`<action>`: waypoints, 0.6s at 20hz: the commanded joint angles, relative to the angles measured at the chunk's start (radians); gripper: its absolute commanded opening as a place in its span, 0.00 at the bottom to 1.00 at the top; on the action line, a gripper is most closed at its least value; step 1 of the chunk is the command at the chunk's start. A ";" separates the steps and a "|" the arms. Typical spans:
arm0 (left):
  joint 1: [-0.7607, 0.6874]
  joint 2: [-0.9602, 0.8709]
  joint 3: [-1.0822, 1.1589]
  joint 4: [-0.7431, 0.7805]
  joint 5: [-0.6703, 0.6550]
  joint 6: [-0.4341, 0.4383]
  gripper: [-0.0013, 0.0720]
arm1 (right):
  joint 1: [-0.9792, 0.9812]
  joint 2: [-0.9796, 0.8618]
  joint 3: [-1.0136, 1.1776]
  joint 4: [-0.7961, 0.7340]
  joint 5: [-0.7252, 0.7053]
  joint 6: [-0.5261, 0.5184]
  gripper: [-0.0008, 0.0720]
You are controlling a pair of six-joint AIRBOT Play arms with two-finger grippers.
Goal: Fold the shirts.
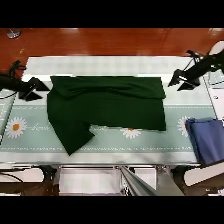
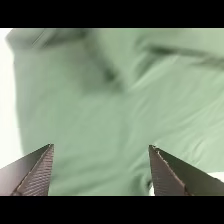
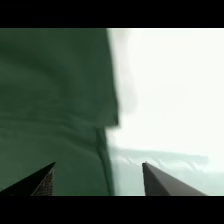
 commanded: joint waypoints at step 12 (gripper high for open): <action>0.213 0.338 -0.788 -0.229 0.228 0.169 0.98 | -0.077 0.689 -0.947 0.247 -0.370 -0.111 0.86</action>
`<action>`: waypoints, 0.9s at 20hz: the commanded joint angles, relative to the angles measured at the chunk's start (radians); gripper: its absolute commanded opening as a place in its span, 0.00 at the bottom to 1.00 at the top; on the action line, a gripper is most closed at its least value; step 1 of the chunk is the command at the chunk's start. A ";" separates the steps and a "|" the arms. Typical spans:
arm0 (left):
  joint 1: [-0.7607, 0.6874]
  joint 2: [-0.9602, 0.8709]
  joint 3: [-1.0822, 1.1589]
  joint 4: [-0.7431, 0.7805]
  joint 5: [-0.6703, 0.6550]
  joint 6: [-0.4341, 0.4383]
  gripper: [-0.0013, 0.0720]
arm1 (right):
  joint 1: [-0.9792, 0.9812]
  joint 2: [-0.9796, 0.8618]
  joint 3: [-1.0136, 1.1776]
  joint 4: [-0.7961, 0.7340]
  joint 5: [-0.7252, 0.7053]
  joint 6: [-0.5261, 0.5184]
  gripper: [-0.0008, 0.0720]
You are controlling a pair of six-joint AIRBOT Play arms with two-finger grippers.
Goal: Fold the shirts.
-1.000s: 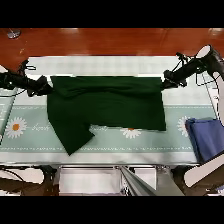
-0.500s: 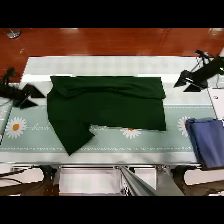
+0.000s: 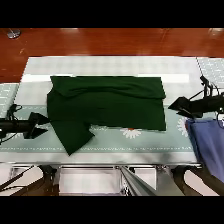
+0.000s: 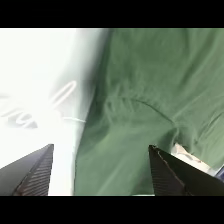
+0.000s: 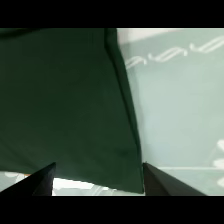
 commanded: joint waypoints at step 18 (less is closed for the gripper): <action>-0.230 0.018 -0.081 -0.222 0.043 0.197 0.06 | -0.005 0.041 -0.229 -0.121 0.068 0.106 0.86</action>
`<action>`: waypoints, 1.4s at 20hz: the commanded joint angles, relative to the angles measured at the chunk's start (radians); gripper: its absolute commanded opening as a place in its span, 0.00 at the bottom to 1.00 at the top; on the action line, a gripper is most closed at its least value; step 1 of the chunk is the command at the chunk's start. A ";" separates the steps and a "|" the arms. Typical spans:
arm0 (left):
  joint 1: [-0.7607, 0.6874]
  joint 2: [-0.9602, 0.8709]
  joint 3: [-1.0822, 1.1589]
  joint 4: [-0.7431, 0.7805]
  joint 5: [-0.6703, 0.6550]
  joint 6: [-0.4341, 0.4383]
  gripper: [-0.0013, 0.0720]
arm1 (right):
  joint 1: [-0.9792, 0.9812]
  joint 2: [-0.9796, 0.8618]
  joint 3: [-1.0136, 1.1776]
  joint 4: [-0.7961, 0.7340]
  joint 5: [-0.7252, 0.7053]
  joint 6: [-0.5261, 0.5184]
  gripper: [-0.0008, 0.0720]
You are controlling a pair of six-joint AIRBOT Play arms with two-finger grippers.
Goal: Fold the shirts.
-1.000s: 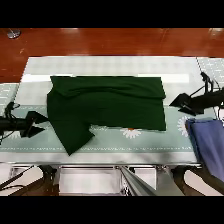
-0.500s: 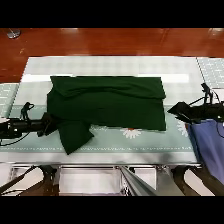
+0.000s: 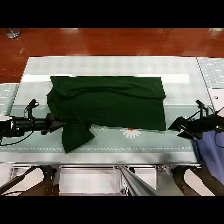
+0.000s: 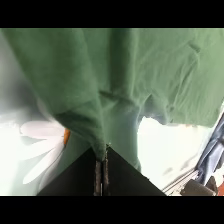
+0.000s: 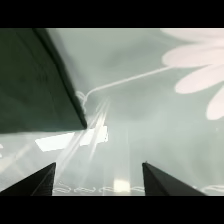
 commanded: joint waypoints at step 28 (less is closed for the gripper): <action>0.154 0.276 0.154 0.280 -0.305 -0.198 0.06 | -0.020 0.291 -0.038 0.068 0.043 -0.079 0.05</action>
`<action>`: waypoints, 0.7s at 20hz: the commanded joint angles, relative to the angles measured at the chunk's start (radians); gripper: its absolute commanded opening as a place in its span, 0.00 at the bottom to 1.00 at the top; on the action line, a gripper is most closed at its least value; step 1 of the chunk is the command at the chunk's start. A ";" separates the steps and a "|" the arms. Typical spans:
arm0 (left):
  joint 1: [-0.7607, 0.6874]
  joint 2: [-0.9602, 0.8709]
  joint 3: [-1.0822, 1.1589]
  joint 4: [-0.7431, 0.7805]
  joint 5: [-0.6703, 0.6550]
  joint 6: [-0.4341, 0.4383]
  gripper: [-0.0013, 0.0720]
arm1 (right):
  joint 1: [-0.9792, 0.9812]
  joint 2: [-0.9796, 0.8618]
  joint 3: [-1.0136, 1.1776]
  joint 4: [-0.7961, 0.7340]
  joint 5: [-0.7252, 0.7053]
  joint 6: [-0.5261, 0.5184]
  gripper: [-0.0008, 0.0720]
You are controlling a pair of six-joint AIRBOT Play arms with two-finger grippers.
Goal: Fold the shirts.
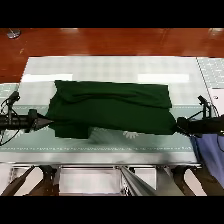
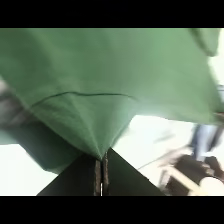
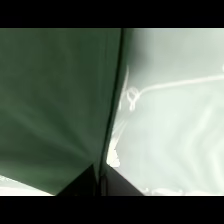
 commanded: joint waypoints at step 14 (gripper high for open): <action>-0.336 -0.370 0.274 -0.016 0.617 -0.153 0.05 | -0.005 -0.436 0.229 0.293 -0.301 -0.135 0.05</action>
